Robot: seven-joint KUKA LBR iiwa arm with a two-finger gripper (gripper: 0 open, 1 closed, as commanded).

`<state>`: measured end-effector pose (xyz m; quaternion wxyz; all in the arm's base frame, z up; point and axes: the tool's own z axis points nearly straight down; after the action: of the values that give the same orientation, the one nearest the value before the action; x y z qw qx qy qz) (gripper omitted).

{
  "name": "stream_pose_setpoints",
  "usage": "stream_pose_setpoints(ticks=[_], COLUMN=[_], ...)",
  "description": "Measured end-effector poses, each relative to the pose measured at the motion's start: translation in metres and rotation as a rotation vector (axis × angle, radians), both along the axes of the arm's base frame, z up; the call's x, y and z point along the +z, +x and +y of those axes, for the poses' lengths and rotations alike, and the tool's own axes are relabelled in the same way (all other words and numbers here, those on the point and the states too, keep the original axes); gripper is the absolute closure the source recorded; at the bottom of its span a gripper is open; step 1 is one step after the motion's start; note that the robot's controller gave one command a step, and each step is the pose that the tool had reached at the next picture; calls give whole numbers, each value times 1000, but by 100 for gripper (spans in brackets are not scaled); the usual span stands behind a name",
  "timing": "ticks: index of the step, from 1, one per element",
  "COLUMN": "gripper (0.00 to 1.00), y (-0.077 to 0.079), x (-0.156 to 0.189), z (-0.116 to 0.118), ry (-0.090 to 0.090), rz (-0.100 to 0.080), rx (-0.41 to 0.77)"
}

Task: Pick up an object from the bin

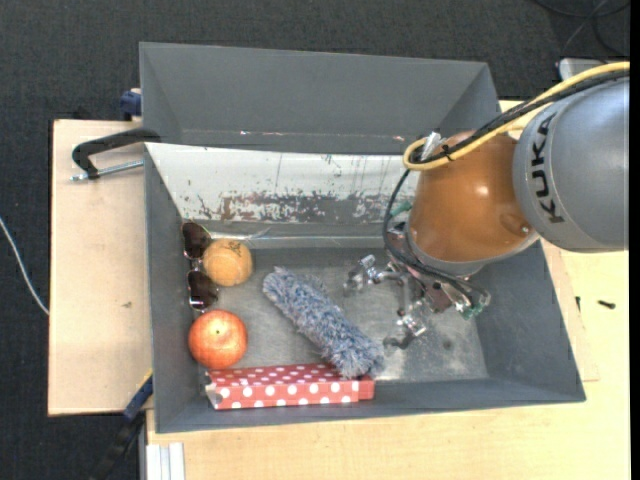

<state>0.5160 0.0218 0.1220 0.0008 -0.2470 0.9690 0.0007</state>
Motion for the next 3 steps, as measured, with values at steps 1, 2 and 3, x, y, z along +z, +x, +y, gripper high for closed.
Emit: stream_pose_setpoints(ticks=[1,2,3], gripper=[100,100,100], y=[-10,-10,-11], x=[-48,-48,-48], z=[46,46,28], ry=[-4,-4,7], rz=[-5,-5,-7], rx=[165,164,111])
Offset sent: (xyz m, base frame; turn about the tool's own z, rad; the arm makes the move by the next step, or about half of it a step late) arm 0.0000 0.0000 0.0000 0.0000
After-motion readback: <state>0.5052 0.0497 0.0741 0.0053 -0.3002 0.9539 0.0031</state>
